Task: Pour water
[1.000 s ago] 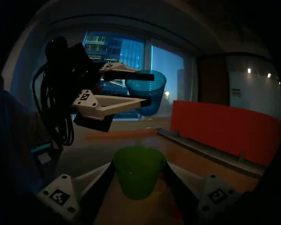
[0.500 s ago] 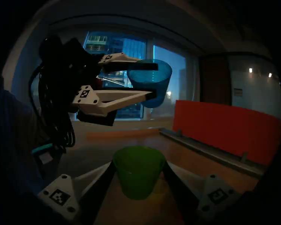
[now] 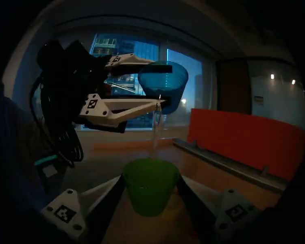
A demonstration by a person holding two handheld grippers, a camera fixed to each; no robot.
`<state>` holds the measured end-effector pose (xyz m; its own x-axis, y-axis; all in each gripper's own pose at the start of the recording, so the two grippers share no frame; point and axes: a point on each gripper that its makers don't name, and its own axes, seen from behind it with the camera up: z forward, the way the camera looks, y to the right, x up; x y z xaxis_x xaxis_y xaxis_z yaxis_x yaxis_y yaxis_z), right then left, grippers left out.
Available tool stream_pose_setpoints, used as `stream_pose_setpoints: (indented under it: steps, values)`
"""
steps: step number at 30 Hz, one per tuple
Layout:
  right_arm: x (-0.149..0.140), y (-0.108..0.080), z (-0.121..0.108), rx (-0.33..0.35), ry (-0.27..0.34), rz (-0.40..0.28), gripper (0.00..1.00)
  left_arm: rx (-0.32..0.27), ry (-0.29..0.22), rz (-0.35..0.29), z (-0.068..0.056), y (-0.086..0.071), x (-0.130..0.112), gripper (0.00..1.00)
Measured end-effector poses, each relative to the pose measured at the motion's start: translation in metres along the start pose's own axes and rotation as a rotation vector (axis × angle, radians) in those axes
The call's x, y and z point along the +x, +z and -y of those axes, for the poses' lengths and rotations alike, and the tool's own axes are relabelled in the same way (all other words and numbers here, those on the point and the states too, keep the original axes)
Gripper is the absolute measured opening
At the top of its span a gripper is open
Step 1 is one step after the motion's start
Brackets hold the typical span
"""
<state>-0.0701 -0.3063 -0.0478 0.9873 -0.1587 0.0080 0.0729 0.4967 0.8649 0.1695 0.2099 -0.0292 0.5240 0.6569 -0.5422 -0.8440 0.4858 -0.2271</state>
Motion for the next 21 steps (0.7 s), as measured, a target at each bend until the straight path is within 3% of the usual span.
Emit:
stream_pose_setpoints:
  steps: [21]
  values:
    - [0.0041, -0.0027, -0.0033, -0.011, -0.002, -0.011, 0.91, 0.016, 0.075, -0.008, 0.0020, 0.0023, 0.0055, 0.86]
